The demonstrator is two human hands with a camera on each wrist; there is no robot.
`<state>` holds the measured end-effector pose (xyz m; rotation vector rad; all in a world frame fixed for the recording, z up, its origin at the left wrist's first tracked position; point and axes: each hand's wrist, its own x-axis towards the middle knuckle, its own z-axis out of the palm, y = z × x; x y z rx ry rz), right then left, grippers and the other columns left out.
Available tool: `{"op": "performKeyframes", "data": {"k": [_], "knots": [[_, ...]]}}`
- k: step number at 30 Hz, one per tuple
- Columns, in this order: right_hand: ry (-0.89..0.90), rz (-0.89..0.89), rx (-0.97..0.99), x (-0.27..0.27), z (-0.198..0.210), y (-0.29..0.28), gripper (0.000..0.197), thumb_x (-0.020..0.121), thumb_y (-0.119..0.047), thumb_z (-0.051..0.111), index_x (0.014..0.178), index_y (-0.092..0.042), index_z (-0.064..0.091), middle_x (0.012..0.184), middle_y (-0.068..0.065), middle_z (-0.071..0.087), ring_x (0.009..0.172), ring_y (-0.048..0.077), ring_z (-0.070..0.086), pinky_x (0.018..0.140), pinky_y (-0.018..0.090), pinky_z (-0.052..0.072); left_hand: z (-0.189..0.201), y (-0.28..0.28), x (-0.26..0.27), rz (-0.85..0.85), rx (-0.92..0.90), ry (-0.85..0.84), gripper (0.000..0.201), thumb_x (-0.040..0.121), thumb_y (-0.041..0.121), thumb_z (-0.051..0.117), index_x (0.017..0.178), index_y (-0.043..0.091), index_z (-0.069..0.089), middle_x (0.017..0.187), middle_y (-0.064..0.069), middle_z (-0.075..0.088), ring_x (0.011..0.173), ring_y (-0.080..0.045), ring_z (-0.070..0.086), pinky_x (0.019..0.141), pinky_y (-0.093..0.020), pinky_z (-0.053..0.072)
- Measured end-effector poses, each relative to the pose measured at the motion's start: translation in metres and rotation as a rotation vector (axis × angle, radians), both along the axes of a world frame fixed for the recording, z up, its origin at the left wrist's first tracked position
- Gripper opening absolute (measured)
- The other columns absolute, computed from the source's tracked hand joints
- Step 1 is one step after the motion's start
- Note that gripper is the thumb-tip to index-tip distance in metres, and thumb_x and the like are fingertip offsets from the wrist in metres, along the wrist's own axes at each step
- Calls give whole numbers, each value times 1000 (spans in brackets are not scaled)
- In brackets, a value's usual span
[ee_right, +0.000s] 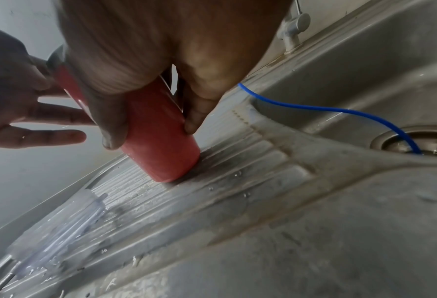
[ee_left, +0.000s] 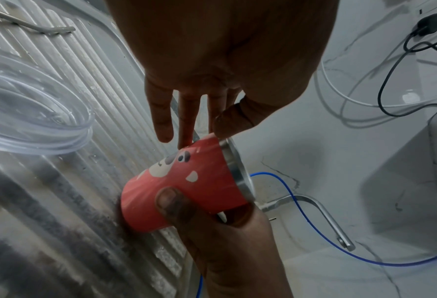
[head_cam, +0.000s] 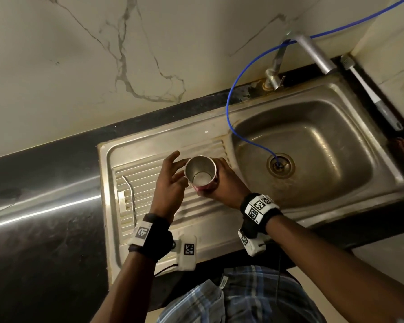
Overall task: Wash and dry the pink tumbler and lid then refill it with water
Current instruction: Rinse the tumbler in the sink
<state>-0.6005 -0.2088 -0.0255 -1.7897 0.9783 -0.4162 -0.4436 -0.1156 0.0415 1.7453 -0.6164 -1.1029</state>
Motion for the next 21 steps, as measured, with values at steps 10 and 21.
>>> {"op": "performKeyframes", "data": {"k": [10, 21], "knots": [[49, -18, -6, 5, 0, 12, 104, 65, -26, 96, 150, -20, 36, 149, 0, 37, 131, 18, 52, 111, 32, 43, -6, 10, 4, -54, 1, -16, 85, 87, -21, 46, 159, 25, 41, 157, -2, 54, 143, -27, 53, 111, -49, 52], [159, -152, 0, -95, 28, 15, 67, 87, -45, 78, 140, -11, 54, 140, 4, 48, 121, 17, 58, 107, 36, 46, 16, 25, -63, -31, -500, -820, 46, 83, -10, 63, 124, 9, 67, 146, -17, 56, 140, -37, 47, 109, -54, 45]]}}
